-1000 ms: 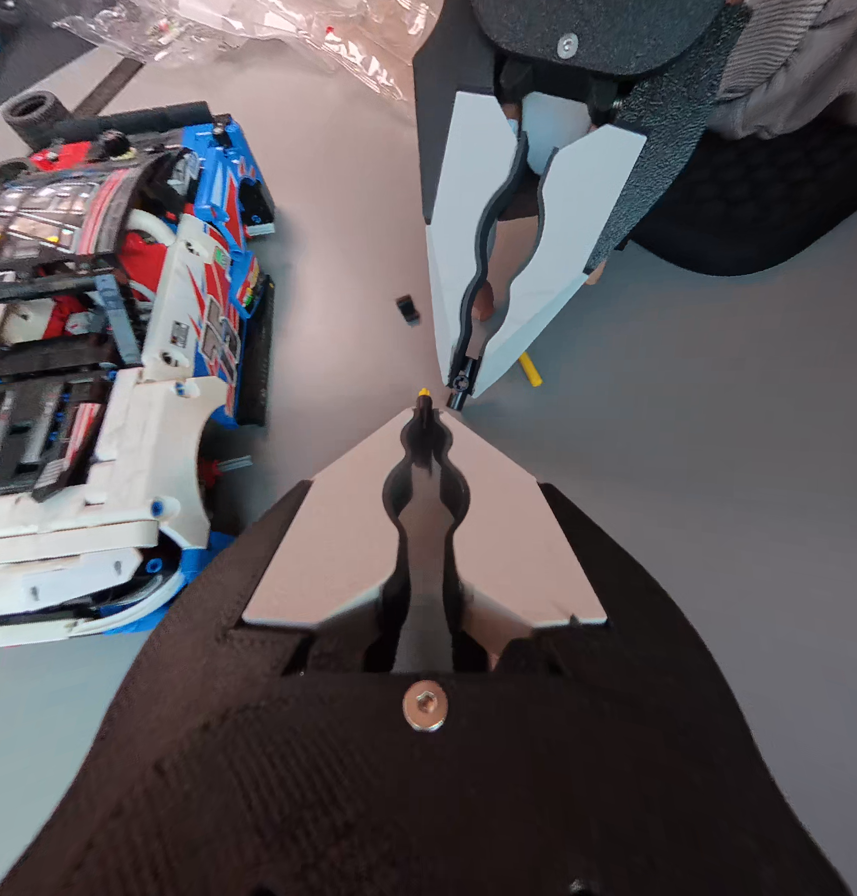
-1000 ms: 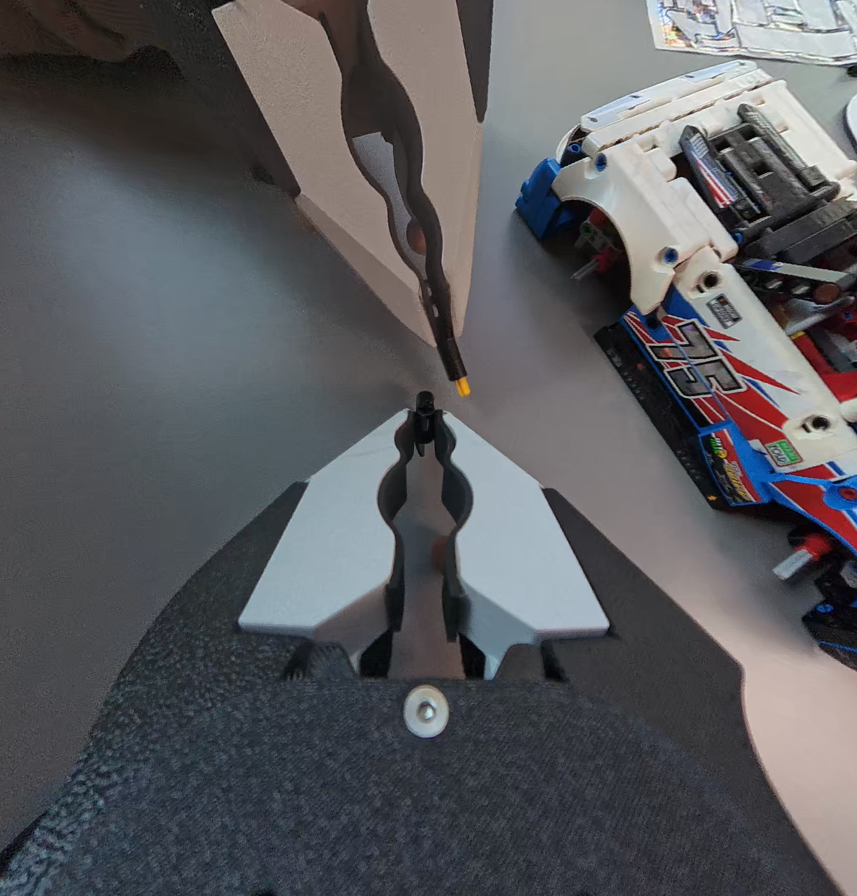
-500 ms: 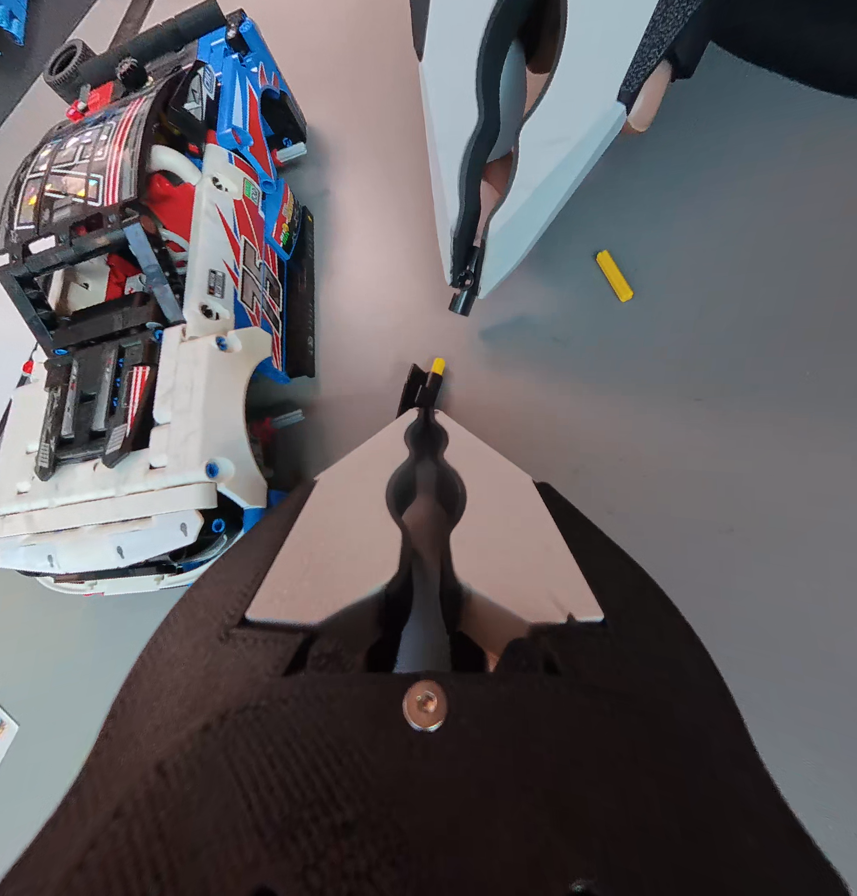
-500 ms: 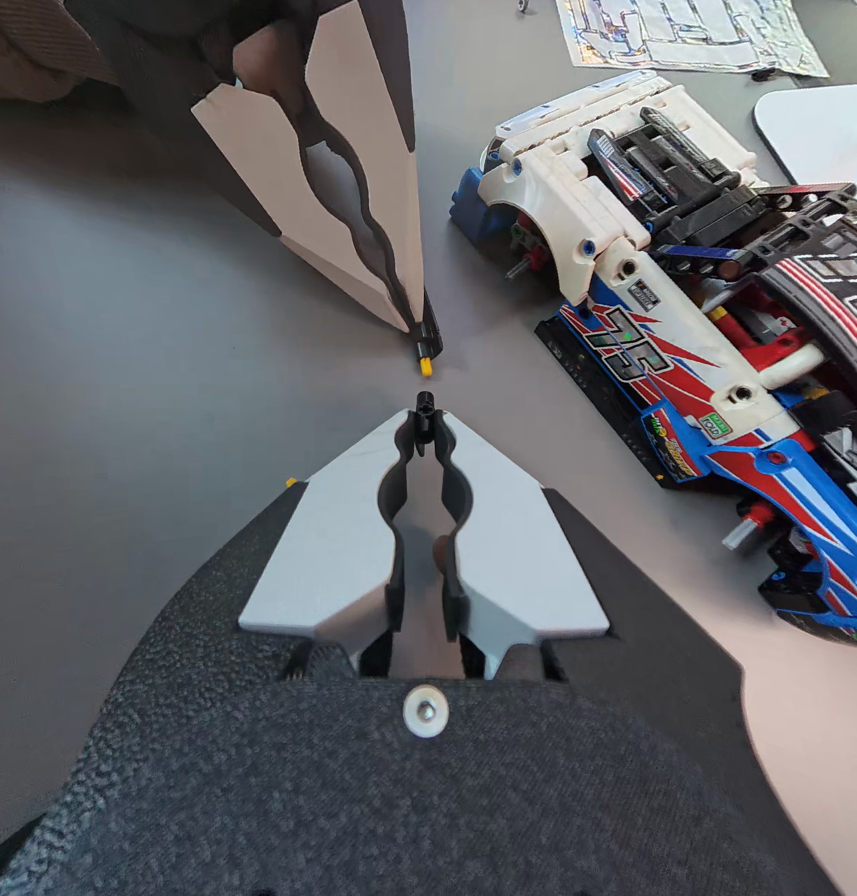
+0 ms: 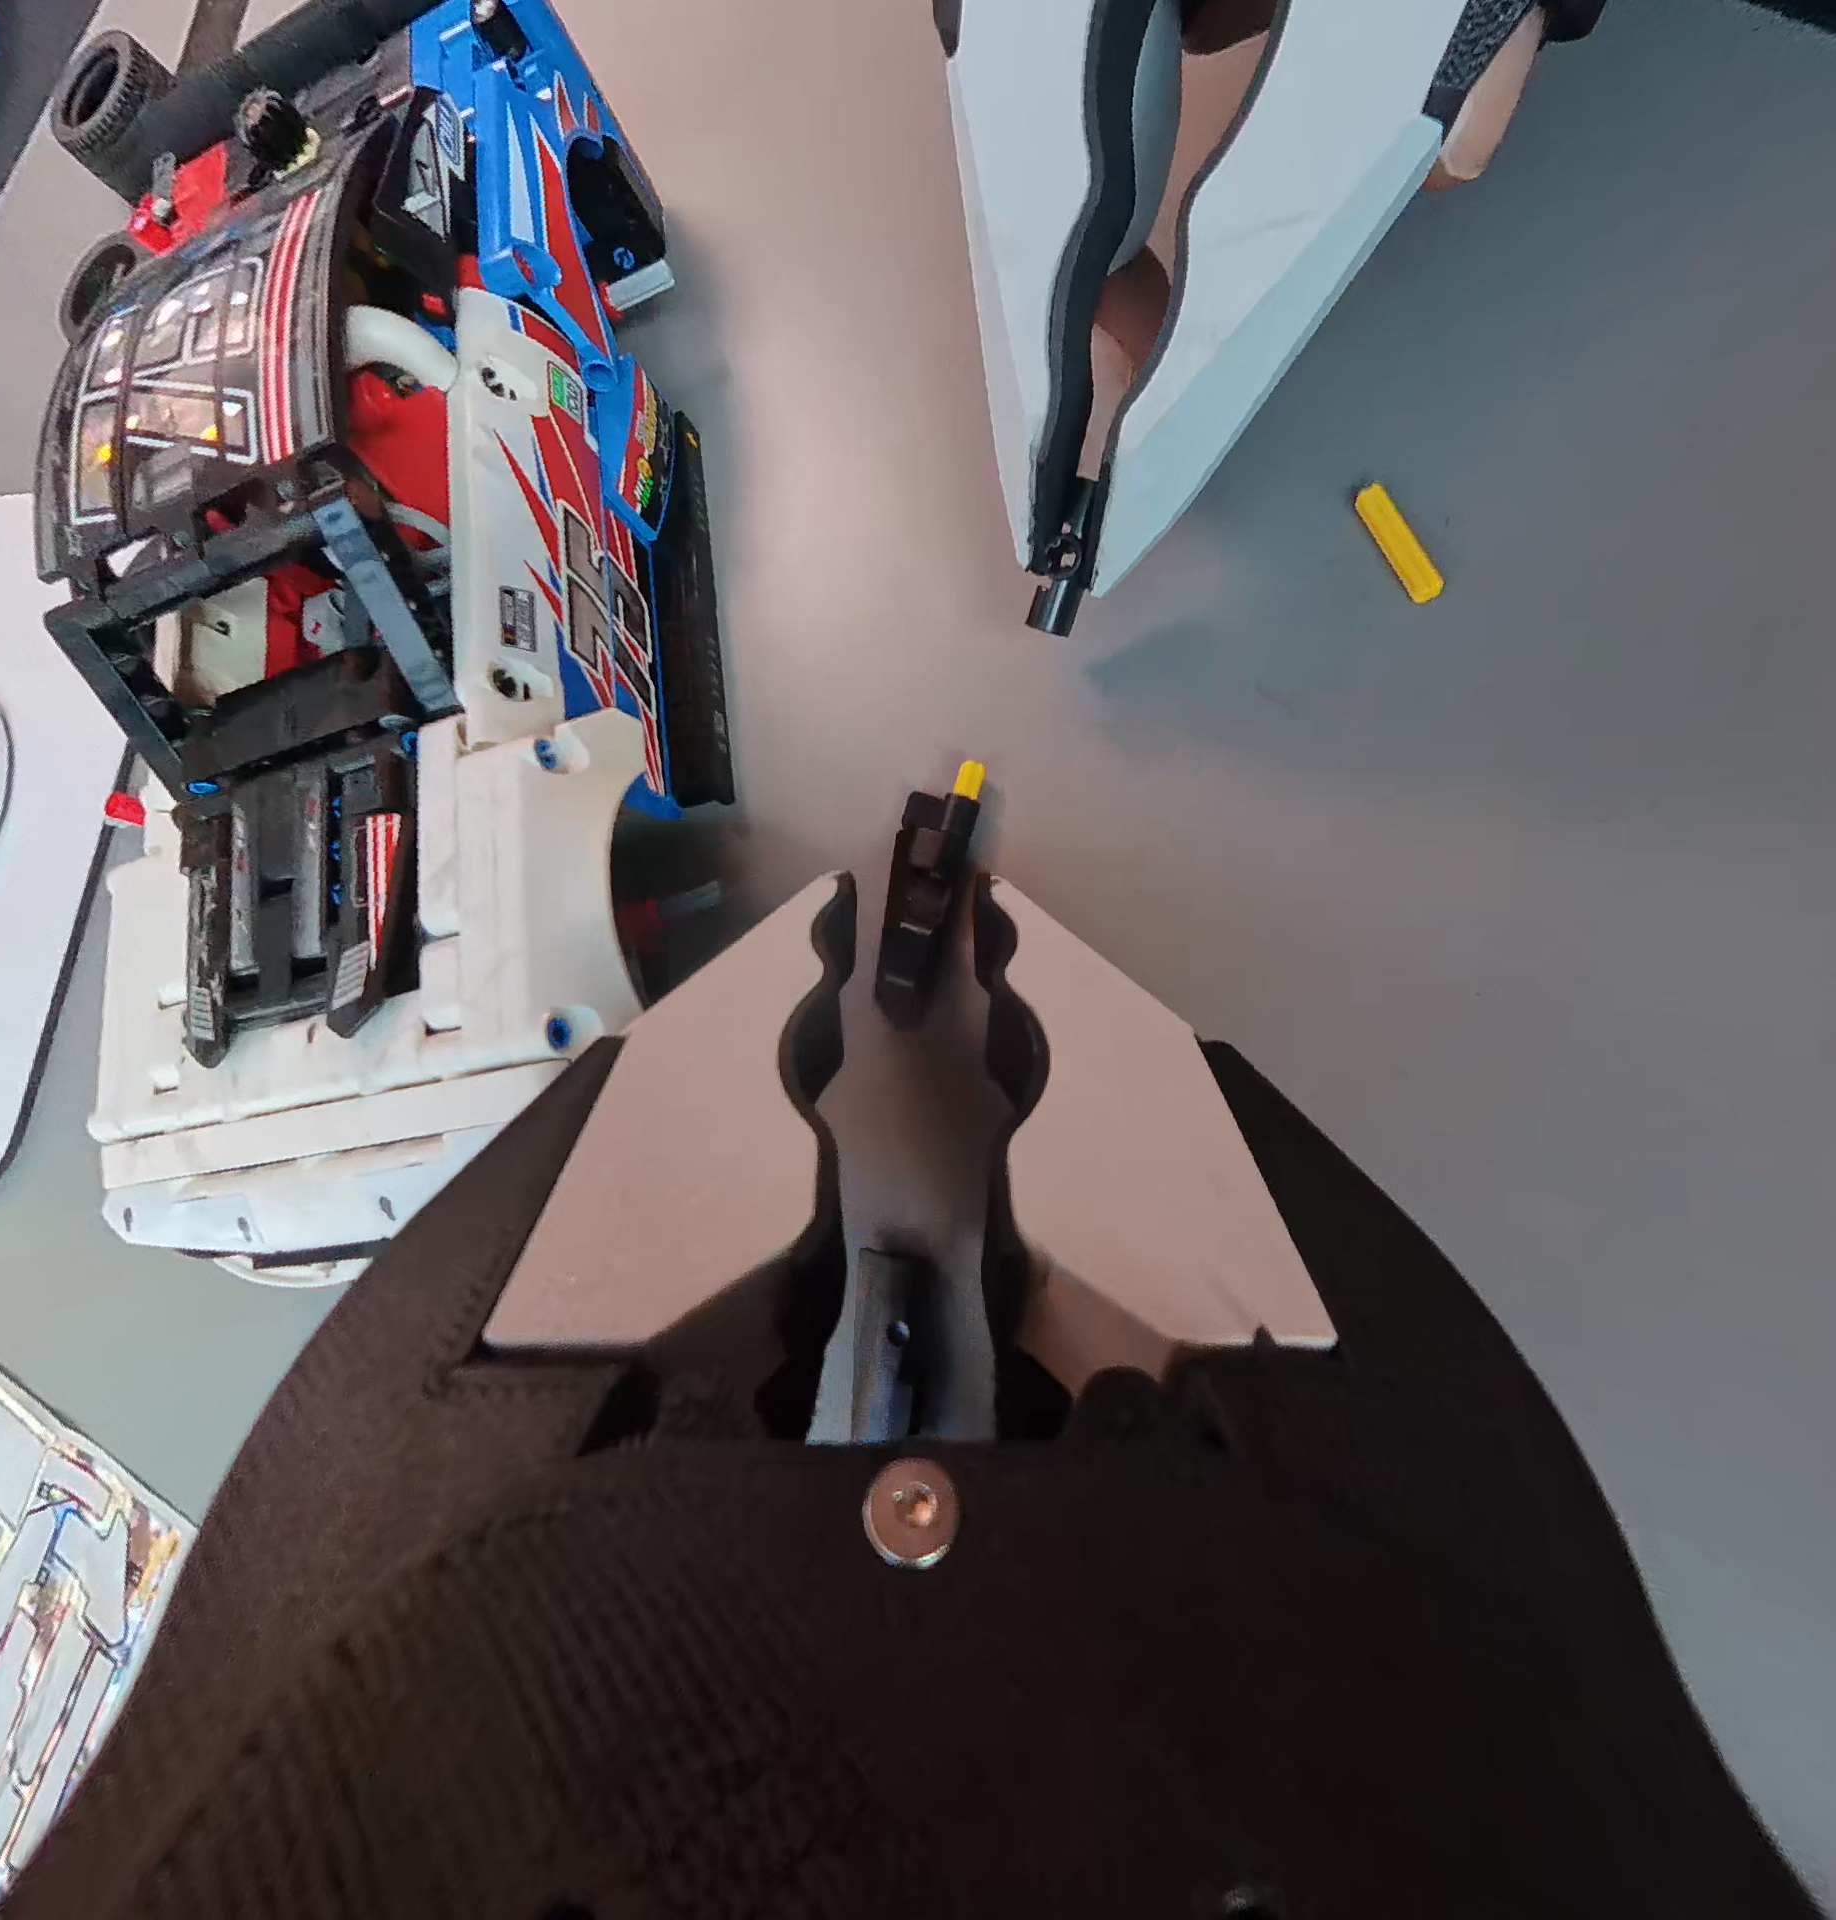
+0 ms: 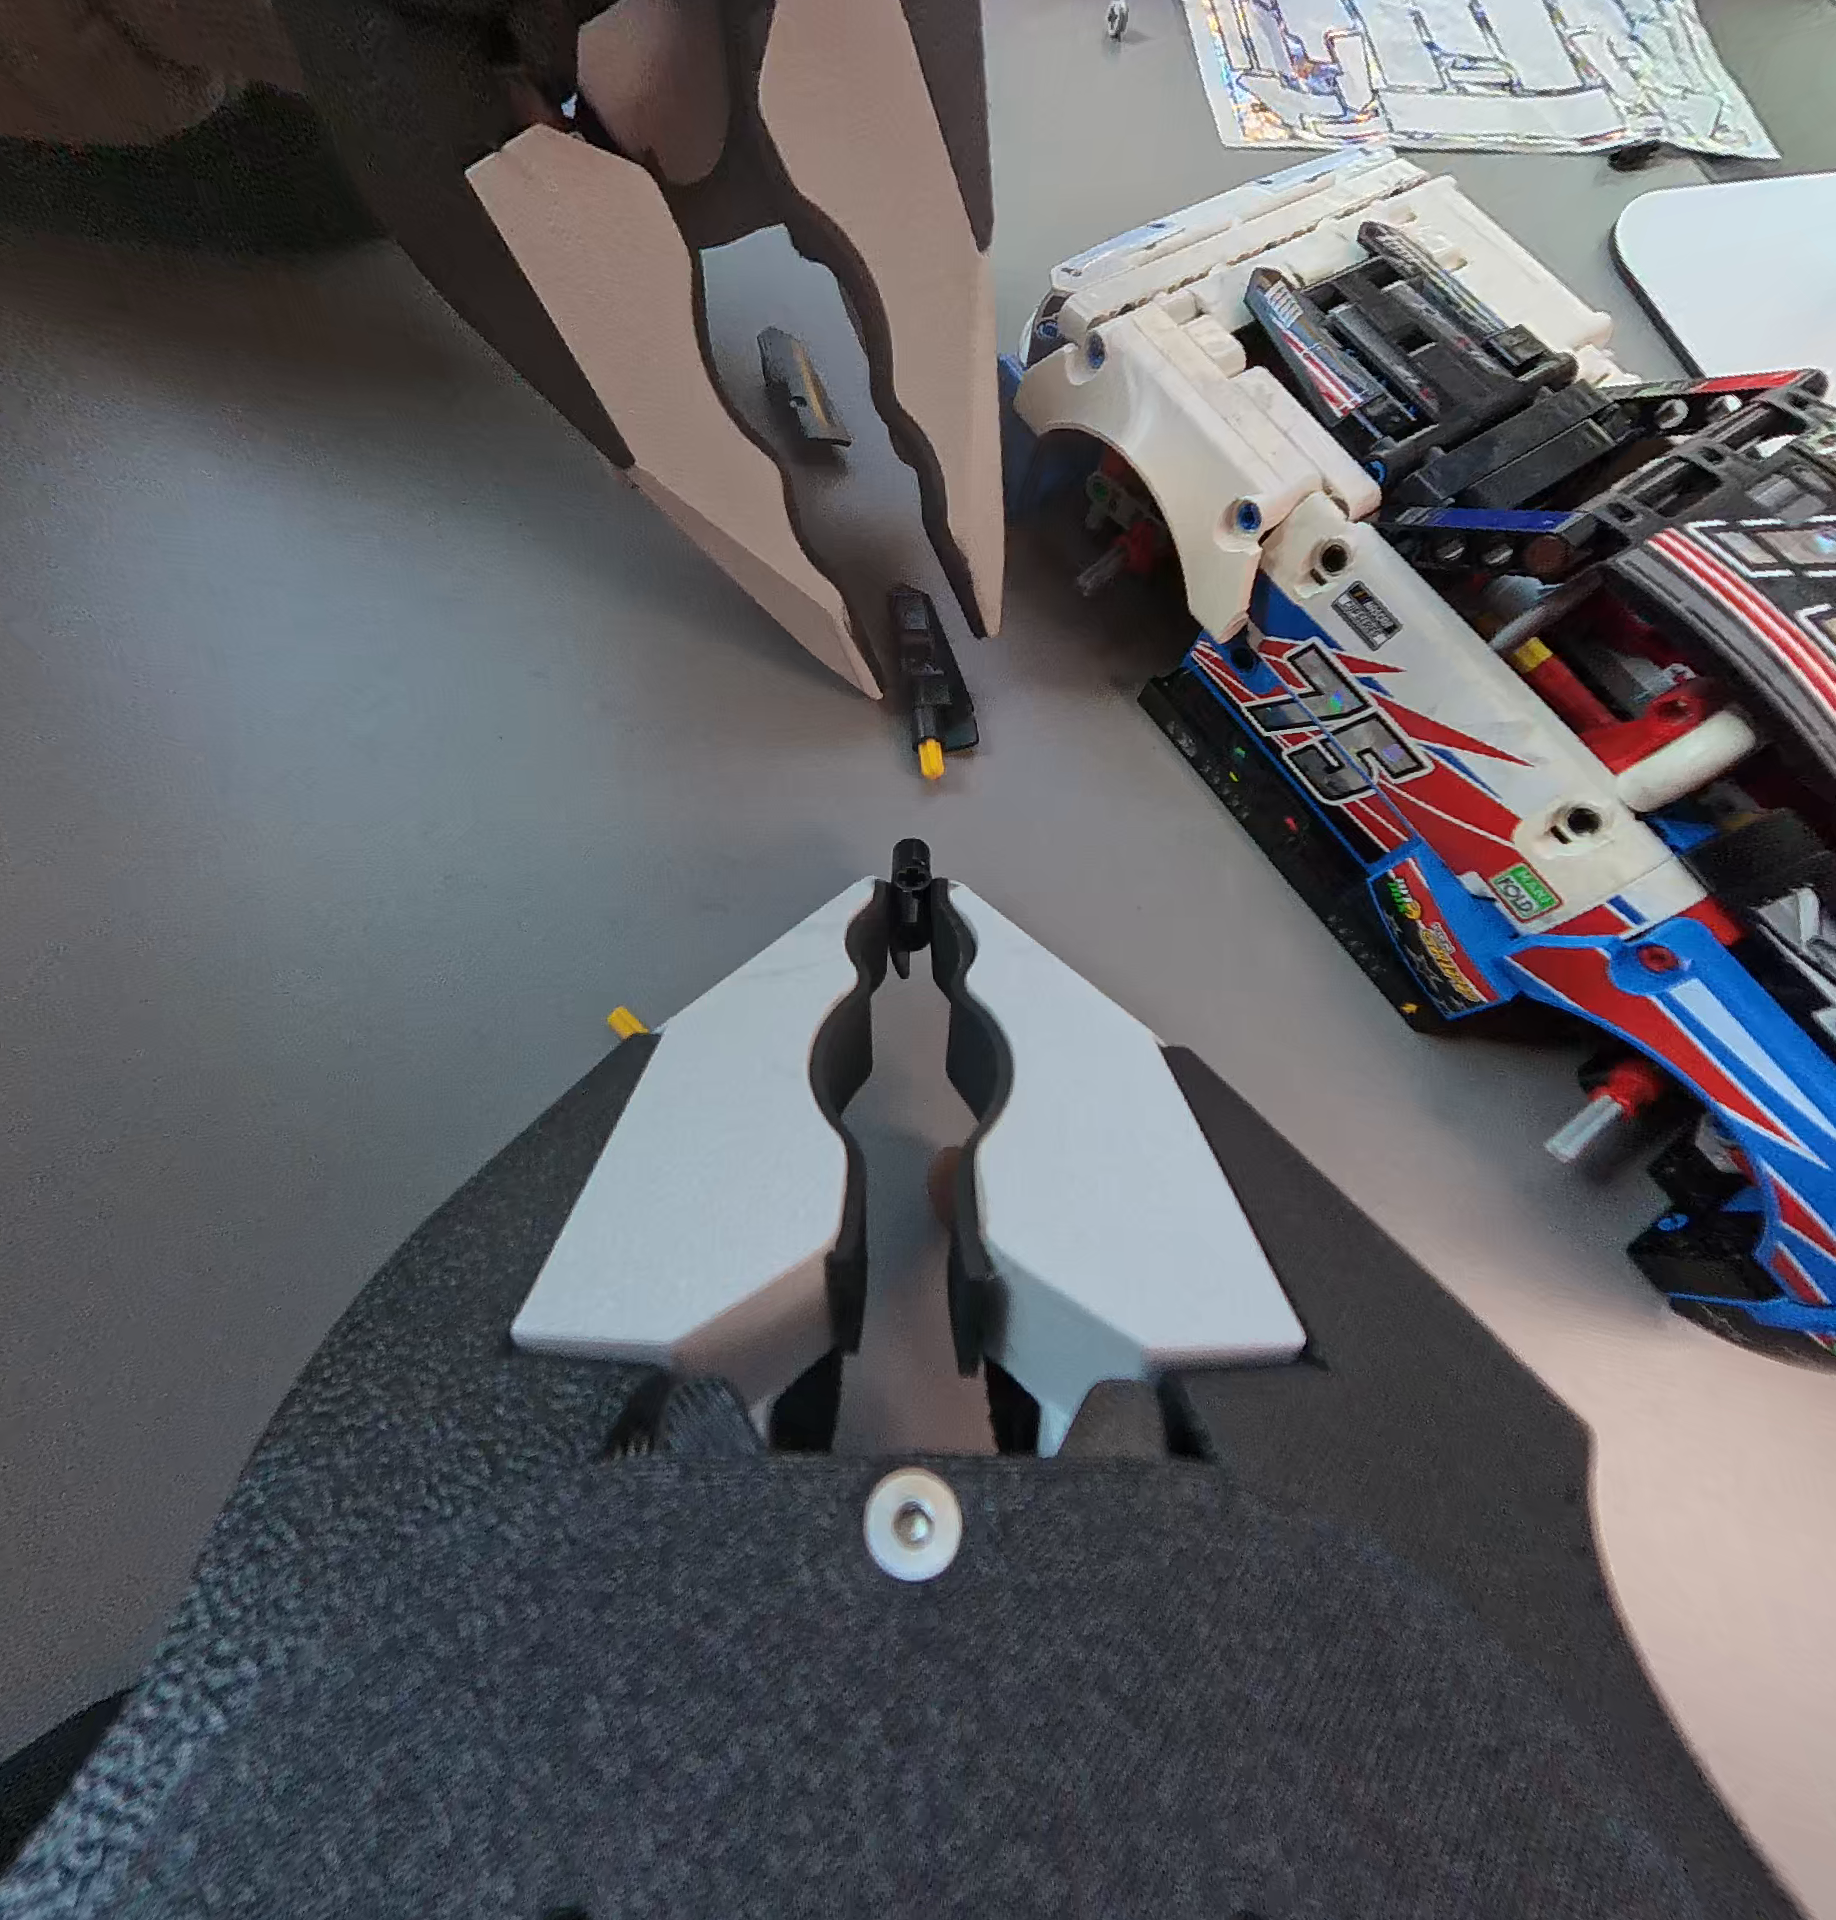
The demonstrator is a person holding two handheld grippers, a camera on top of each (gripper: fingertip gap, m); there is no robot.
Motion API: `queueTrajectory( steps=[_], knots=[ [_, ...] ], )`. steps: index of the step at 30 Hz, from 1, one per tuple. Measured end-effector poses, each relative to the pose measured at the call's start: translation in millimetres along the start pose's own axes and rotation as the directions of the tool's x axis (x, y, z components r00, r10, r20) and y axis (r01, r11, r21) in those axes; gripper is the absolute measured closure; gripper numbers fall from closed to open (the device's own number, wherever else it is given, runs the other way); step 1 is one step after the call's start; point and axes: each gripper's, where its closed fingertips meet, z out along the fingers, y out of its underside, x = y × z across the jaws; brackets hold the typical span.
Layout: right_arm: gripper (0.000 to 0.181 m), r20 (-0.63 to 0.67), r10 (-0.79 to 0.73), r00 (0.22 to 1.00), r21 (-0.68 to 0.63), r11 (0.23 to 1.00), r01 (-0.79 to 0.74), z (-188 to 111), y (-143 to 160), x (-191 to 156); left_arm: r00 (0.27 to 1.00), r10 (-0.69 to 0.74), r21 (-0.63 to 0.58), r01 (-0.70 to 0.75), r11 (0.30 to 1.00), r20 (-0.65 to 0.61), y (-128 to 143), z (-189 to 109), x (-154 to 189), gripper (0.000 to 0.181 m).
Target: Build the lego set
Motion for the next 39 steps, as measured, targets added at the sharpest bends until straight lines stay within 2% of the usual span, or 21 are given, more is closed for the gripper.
queueTrajectory(
  steps=[5,9,12,15,20,24,31,39],
  knots=[
    [0.177,0.001,-0.014,1.0,0.003,1.0,0.014,-2,2,-1,0.995,-0.021,-0.068,0.014,0.998,-0.097,-2,5,-1,0.16],
    [0.177,0.002,-0.018,1.0,0.009,1.0,0.018,-4,2,0,0.986,-0.023,-0.114,0.004,0.994,-0.167,-1,5,4,0.168],
    [0.177,0.004,-0.012,1.0,0.021,1.0,0.012,-5,1,0,0.985,-0.007,-0.121,-0.014,0.993,-0.172,-2,6,6,0.172],
    [0.177,0.009,-0.034,0.999,0.058,0.998,0.034,-8,-6,-3,0.978,-0.053,-0.108,0.032,0.994,-0.2,-3,5,10,0.173],
    [0.176,0.067,-0.237,0.969,0.158,0.962,0.224,-16,-14,-23,0.871,-0.266,0.01,0.297,0.955,-0.413,-22,-8,40,0.173],
    [0.176,0.079,-0.375,0.924,0.269,0.9,0.343,-27,-22,-38,0.767,-0.35,0.039,0.437,0.899,-0.537,-35,-23,53,0.173],
    [0.176,0.112,-0.432,0.895,0.361,0.857,0.368,-37,-27,-55,0.597,-0.388,0.039,0.577,0.816,-0.702,-50,-40,67,0.173],
    [0.176,0.143,-0.437,0.888,0.364,0.858,0.363,-33,-25,-59,0.525,-0.437,-0.033,0.612,0.79,-0.73,-46,-40,72,0.173]
  ],
)
